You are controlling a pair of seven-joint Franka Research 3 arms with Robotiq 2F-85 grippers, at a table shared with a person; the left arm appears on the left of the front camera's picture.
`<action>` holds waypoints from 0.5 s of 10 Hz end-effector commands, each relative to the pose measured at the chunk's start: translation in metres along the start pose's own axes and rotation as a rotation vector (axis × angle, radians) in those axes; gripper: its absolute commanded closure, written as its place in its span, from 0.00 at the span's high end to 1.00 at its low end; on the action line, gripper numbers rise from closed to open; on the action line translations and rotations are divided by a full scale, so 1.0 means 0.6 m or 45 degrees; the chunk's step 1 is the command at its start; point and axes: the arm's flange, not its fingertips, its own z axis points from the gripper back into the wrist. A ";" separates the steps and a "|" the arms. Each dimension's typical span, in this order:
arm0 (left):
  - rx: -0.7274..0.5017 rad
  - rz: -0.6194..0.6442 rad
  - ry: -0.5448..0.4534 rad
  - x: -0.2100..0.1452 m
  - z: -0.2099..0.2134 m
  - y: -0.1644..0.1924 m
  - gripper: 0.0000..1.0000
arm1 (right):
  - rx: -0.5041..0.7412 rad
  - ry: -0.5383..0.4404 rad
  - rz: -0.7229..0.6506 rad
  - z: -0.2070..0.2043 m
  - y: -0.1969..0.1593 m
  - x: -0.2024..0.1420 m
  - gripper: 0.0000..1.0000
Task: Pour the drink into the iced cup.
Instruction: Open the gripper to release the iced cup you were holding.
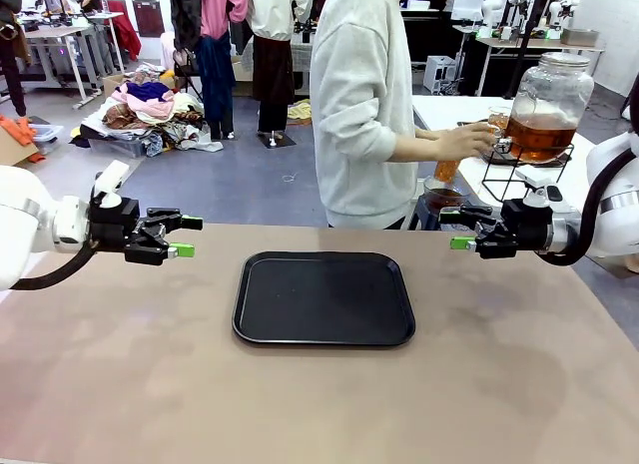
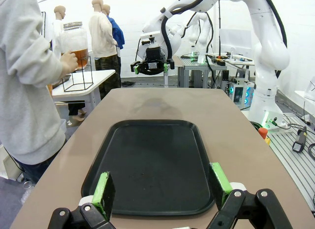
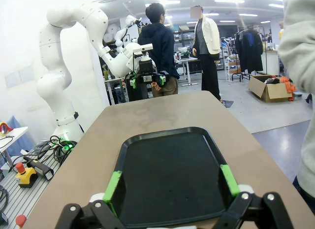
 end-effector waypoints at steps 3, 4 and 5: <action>0.002 -0.002 -0.009 0.004 -0.001 0.001 1.00 | 0.000 0.000 0.005 0.000 0.000 0.003 1.00; 0.002 -0.002 -0.009 0.004 -0.001 0.001 1.00 | 0.000 0.000 0.005 0.000 0.000 0.003 1.00; 0.002 -0.002 -0.009 0.004 -0.001 0.001 1.00 | 0.000 0.000 0.005 0.000 0.000 0.003 1.00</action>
